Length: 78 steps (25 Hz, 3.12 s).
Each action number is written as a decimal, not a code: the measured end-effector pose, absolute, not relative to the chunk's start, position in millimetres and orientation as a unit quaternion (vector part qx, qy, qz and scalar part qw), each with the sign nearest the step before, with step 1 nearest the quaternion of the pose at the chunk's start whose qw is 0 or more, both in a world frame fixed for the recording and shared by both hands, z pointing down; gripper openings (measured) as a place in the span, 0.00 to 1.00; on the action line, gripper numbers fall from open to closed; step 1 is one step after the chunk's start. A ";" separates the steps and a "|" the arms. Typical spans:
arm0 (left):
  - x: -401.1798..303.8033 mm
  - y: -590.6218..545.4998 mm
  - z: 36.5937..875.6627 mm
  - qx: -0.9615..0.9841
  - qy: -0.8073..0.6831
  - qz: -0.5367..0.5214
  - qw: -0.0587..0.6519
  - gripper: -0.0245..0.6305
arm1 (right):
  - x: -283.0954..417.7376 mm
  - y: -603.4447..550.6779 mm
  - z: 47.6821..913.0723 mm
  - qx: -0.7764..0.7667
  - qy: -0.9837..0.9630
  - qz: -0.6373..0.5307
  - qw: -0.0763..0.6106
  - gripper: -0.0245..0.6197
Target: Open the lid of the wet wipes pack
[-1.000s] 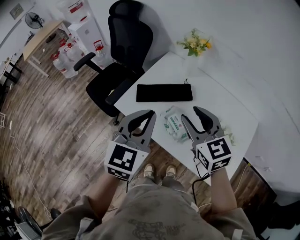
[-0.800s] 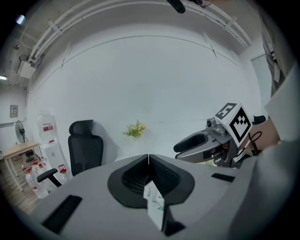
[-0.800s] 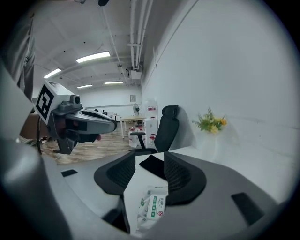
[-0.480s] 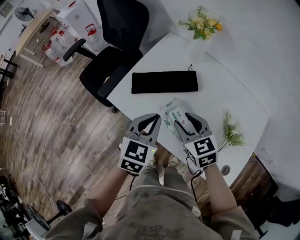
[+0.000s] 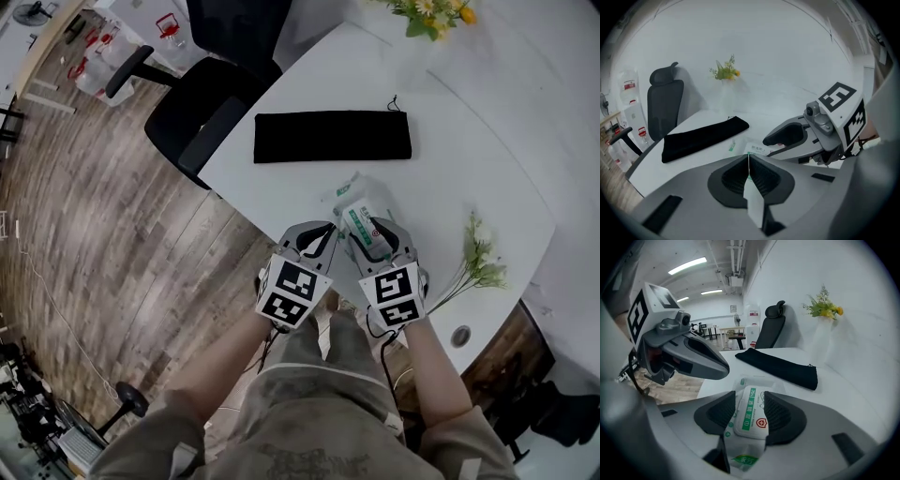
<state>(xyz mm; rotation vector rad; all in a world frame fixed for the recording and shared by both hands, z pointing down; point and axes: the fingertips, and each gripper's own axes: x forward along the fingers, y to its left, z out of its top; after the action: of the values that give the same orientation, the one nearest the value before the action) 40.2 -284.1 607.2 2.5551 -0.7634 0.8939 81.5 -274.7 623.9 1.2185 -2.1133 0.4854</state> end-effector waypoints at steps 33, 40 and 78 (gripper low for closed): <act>46.6 -271.3 690.3 0.856 -0.223 0.419 0.206 0.07 | 168.8 -306.9 602.4 0.578 -0.743 0.172 0.292 0.11; 47.1 -271.7 690.9 0.857 -0.217 0.411 0.222 0.07 | 199.1 -301.5 640.4 0.576 -0.728 0.209 0.309 0.11; 16.0 -261.8 384.9 0.934 -0.300 0.187 0.051 0.07 | 132.8 -211.8 310.1 0.557 -0.823 0.088 0.065 0.11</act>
<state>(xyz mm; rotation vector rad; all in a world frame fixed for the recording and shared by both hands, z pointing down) 16.0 -261.8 384.9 2.8428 -0.9121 0.5704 132.8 -211.8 310.1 1.6805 -2.4849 0.2661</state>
